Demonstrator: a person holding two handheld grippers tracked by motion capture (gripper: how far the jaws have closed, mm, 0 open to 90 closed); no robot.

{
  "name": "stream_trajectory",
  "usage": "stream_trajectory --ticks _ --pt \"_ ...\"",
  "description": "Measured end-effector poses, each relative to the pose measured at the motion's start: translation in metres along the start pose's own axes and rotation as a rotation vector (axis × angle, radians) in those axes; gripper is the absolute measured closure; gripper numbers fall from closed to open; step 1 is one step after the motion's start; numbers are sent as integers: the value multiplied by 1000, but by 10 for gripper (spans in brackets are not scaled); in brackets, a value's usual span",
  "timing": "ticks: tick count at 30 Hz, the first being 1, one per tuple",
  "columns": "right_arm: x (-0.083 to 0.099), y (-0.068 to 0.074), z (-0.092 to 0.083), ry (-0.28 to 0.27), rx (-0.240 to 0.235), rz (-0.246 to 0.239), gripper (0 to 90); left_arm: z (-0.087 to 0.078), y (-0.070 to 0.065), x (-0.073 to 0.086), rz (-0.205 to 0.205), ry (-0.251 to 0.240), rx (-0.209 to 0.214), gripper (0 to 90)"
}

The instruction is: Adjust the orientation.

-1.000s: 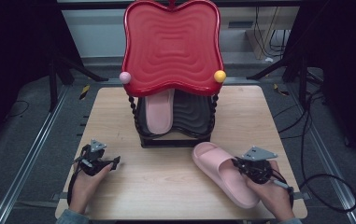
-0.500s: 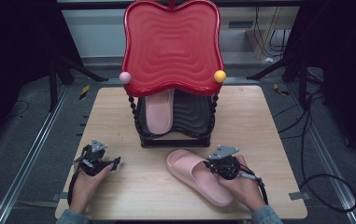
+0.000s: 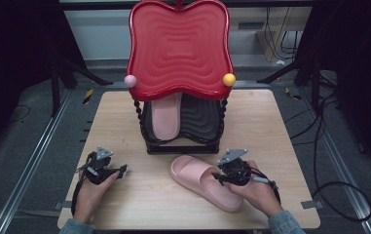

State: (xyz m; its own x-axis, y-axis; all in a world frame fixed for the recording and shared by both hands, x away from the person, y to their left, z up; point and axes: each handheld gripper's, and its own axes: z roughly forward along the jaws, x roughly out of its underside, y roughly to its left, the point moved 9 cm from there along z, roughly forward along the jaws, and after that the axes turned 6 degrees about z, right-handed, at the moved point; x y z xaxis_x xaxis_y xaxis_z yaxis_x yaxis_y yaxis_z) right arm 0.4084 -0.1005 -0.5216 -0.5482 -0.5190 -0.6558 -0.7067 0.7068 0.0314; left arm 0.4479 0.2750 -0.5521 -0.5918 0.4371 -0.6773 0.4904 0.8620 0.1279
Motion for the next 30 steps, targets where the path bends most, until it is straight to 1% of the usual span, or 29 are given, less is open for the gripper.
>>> stream_trajectory --ticks 3,7,9,13,17,21,26,28,30 --pt "0 6 -11 13 -13 0 587 0 0 0 -4 -3 4 260" --pt "2 18 -19 22 -36 -38 589 1 -1 0 -1 0 8 258" --pt "3 27 -20 29 -52 -58 602 3 -2 1 1 6 11 258" --pt "3 46 -17 49 -89 -88 637 2 -3 1 7 4 12 256" --pt "-1 59 -10 53 -120 -95 696 2 -2 1 -1 7 16 256" --pt "-4 65 -4 59 -140 -96 740 3 -3 2 -2 11 21 256" --pt "-7 68 4 67 -148 -90 760 3 -3 2 0 13 24 256" --pt "-8 69 8 75 -146 -76 762 3 -4 2 0 14 25 256" --pt "-10 69 10 72 -152 -65 762 3 -4 2 2 12 25 256"
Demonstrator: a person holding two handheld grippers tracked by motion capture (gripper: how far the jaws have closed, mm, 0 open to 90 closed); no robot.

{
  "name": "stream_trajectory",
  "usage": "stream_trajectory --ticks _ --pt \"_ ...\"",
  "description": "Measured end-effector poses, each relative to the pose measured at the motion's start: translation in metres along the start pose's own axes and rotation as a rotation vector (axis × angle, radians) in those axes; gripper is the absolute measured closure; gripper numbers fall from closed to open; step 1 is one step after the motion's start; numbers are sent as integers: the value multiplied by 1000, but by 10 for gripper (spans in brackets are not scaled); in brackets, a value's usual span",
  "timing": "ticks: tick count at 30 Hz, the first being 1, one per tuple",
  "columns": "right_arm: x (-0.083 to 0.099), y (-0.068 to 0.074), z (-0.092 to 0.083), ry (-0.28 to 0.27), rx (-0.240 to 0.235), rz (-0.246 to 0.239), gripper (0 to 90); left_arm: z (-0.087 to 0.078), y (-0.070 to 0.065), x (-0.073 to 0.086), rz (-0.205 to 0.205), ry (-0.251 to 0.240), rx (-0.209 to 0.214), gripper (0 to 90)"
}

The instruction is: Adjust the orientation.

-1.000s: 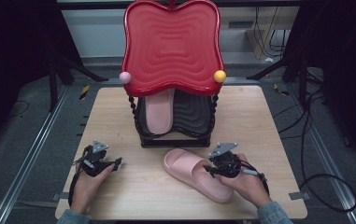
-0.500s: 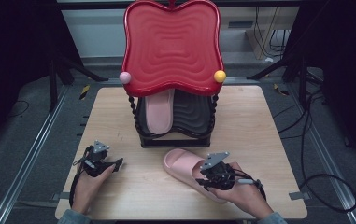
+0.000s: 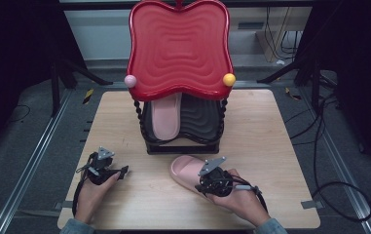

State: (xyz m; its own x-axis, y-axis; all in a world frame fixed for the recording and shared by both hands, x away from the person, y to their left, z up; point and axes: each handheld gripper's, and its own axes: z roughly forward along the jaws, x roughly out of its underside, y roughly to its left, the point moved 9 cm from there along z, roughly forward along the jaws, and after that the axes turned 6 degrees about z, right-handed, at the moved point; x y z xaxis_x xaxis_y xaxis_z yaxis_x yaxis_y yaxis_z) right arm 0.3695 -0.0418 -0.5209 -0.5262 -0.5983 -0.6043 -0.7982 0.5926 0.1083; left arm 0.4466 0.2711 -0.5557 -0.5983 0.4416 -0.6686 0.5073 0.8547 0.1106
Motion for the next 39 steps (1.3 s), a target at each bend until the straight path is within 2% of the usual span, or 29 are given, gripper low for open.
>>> stream_trajectory --ticks 8,12,17,20,28,34,39 --pt "-5 -1 4 5 1 23 828 0 0 0 0 -1 -1 256" --pt "-6 2 -1 -5 -3 32 834 0 1 0 -1 1 -3 256" --pt "-7 12 -12 -35 -34 45 829 -1 2 0 -2 0 -4 256" --pt "-10 15 -21 -71 -49 62 833 -1 2 0 -3 1 -5 256" --pt "-35 17 -50 -217 -83 125 834 -1 2 1 -2 3 -6 257" --pt "-49 13 -65 -282 -62 139 837 -1 2 0 -2 1 -6 257" --pt "-61 4 -73 -330 -45 175 839 -1 2 1 -1 3 -6 258"
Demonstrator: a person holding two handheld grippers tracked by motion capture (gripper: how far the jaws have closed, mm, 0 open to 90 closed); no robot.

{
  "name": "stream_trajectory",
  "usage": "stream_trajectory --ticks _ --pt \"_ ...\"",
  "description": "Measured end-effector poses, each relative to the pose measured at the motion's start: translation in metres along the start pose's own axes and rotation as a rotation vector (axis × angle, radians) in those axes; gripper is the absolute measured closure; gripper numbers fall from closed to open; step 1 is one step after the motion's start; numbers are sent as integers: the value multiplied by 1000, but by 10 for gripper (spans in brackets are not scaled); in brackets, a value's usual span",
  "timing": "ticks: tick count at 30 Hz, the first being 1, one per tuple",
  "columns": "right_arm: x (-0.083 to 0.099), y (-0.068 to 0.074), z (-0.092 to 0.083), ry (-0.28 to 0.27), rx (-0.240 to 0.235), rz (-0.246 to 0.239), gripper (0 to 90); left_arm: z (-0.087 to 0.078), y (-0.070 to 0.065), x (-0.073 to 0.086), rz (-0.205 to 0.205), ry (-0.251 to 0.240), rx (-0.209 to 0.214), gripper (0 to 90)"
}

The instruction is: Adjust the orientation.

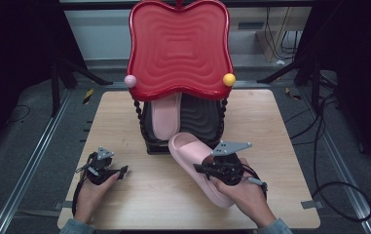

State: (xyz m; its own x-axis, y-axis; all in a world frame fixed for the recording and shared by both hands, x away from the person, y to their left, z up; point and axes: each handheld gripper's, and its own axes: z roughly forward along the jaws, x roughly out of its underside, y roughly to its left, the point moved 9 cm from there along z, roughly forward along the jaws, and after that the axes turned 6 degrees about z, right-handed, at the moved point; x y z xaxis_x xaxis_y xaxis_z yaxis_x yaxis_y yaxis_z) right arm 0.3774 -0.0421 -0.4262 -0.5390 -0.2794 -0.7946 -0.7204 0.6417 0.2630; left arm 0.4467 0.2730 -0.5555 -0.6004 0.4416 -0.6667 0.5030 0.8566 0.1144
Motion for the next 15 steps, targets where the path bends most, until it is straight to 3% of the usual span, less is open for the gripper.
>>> stream_trajectory --ticks 15 --pt "-37 -24 0 -147 91 97 845 0 -1 0 1 2 1 257"
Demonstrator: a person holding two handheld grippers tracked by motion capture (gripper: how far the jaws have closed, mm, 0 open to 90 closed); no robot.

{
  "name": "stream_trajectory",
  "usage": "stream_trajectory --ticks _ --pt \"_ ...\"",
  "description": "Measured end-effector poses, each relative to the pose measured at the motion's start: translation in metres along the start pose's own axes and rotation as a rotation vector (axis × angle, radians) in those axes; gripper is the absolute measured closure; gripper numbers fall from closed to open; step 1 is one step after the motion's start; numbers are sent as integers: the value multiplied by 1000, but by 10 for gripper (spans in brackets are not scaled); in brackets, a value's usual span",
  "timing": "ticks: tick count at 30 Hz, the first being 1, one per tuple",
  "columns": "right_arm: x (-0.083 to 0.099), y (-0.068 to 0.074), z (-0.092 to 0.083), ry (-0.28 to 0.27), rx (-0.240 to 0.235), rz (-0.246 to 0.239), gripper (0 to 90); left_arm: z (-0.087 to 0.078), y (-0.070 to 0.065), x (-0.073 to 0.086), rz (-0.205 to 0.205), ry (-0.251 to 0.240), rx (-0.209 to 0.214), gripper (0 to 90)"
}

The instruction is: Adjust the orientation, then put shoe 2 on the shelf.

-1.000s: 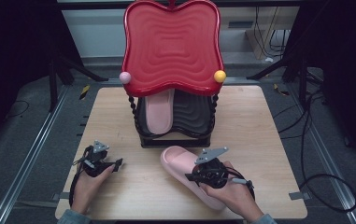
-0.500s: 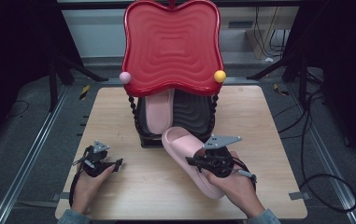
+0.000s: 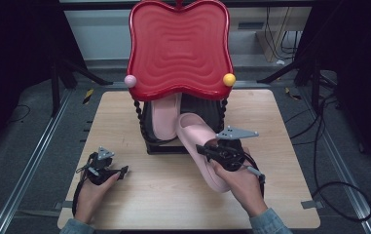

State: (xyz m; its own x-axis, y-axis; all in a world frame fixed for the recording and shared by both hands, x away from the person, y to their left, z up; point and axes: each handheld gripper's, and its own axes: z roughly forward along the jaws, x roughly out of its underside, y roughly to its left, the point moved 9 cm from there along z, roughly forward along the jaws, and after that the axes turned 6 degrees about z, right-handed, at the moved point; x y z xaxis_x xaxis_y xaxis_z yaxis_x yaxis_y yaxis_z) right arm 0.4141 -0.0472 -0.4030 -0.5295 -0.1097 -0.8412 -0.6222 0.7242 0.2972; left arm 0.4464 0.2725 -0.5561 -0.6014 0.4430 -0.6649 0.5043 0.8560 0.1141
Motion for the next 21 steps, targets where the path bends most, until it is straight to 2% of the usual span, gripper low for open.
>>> stream_trajectory --ticks 5,10,14,21 --pt "-9 -2 8 -22 37 4 846 0 0 0 -1 -1 0 257" --pt "-18 -6 15 -63 65 38 845 0 0 0 -2 -3 1 257" --pt "-21 -5 19 -73 70 43 845 0 1 -1 -4 -6 2 258" --pt "-28 -6 26 -97 108 62 844 -1 1 -1 -4 -8 2 258"
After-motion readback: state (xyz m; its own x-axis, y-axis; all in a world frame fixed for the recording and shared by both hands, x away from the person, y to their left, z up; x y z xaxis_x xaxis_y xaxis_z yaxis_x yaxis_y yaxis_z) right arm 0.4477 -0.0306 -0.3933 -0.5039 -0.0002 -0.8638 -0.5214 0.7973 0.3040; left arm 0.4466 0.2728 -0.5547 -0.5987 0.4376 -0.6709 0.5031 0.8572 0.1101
